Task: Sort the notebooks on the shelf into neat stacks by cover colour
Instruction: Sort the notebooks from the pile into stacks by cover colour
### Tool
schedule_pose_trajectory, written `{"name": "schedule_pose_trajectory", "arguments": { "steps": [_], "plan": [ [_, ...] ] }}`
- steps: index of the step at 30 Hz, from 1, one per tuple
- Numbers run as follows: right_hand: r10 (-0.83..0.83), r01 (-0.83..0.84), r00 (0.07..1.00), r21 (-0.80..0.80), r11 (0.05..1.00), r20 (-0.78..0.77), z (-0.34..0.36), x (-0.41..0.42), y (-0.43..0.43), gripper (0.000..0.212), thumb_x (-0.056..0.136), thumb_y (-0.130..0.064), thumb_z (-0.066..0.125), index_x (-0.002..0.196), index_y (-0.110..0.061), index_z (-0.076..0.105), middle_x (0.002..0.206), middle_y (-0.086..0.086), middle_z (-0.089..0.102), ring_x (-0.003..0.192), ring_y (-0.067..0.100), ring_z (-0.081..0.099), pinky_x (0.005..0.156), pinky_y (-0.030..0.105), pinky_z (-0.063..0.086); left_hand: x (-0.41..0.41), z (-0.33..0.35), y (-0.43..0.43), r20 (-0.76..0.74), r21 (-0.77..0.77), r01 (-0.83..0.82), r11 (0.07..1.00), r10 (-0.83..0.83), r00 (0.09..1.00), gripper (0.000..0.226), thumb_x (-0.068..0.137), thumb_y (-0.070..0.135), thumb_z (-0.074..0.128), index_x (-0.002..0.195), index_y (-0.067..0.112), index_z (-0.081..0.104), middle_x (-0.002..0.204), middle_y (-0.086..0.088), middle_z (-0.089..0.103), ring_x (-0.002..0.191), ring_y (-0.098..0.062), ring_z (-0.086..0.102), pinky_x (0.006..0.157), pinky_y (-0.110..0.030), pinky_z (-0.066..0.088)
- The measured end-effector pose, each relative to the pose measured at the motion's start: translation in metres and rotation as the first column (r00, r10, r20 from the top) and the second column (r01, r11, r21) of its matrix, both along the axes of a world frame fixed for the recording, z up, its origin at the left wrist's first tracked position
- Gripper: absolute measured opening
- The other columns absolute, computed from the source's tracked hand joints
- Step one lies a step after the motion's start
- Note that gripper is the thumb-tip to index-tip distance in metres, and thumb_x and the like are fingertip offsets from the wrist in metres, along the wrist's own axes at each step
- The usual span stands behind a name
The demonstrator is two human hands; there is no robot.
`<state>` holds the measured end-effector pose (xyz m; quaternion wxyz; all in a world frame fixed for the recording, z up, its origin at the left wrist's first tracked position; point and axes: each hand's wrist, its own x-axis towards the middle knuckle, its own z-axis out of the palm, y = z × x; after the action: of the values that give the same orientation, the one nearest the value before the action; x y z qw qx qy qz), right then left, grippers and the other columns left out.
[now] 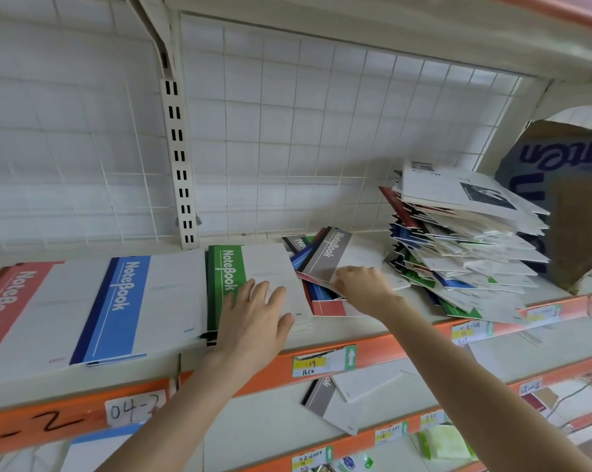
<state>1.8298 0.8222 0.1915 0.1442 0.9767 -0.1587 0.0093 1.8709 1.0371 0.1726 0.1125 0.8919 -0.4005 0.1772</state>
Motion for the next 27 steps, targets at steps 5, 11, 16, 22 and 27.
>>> {"name": "schedule_pose_trajectory", "arguments": {
  "steps": [5, 11, 16, 22, 27],
  "plan": [
    [-0.057, 0.059, 0.996, -0.026, 0.998, 0.068, -0.002, -0.009, -0.002, 0.028, 0.092, -0.001, 0.037, 0.119, -0.003, 0.042, 0.111, 0.012, 0.062, 0.101, 0.029, 0.061, 0.068, 0.030, 0.041, 0.000, 0.008, -0.007, -0.032, 0.011, 0.031, 0.999, -0.031, 0.999, 0.037, 0.080, 0.036, 0.068, 0.109, 0.014, 0.067, 0.109, -0.008, 0.067, 0.105, -0.029, 0.061, 0.079, -0.043, 0.051],
    [0.076, -0.119, 0.897, 0.072, 0.990, 0.435, -0.007, -0.039, 0.002, 0.020, 0.062, 0.012, 0.050, 0.075, -0.002, 0.050, 0.051, 0.010, 0.056, 0.038, 0.029, 0.053, 0.037, 0.021, 0.017, -0.009, 0.028, -0.022, -0.471, -0.191, 0.038, 0.981, -0.126, 0.873, 0.044, 0.101, 0.038, 0.029, 0.131, 0.012, 0.047, 0.129, -0.006, 0.055, 0.120, -0.021, 0.050, 0.095, -0.032, 0.041],
    [0.327, -0.384, 0.713, -0.045, 0.922, 0.620, -0.010, -0.069, 0.026, 0.023, 0.057, 0.003, 0.062, 0.076, -0.007, 0.054, 0.043, 0.000, 0.050, 0.028, 0.018, 0.041, 0.034, 0.014, 0.014, -0.021, 0.055, -0.040, -0.861, -0.509, -0.470, 0.721, -0.439, 0.258, 0.034, 0.100, 0.039, 0.035, 0.078, 0.019, 0.052, 0.084, -0.008, 0.060, 0.080, -0.022, 0.059, 0.083, -0.041, 0.049],
    [0.423, -0.591, 0.745, 0.215, 0.778, 0.516, -0.014, -0.080, 0.033, 0.038, 0.095, -0.030, 0.036, 0.097, -0.003, 0.064, 0.077, 0.011, 0.068, 0.063, 0.029, 0.063, 0.053, 0.032, 0.052, -0.019, 0.064, -0.028, -0.893, -0.309, -0.663, 0.682, -0.449, -0.045, 0.015, 0.093, 0.001, 0.045, 0.106, 0.006, 0.050, 0.079, -0.011, 0.057, 0.068, -0.023, 0.054, 0.055, -0.034, 0.042],
    [0.076, -0.275, 0.890, 0.397, 0.875, 0.450, -0.001, -0.054, 0.015, 0.033, 0.096, -0.025, 0.044, 0.118, -0.006, 0.058, 0.121, 0.011, 0.061, 0.109, 0.028, 0.058, 0.089, 0.035, 0.045, -0.009, 0.058, -0.003, -0.915, -0.337, -0.673, 0.658, -0.399, 0.069, 0.027, 0.092, -0.003, 0.048, 0.118, 0.005, 0.051, 0.079, -0.009, 0.057, 0.068, -0.021, 0.054, 0.054, -0.031, 0.040]
  ]
}}
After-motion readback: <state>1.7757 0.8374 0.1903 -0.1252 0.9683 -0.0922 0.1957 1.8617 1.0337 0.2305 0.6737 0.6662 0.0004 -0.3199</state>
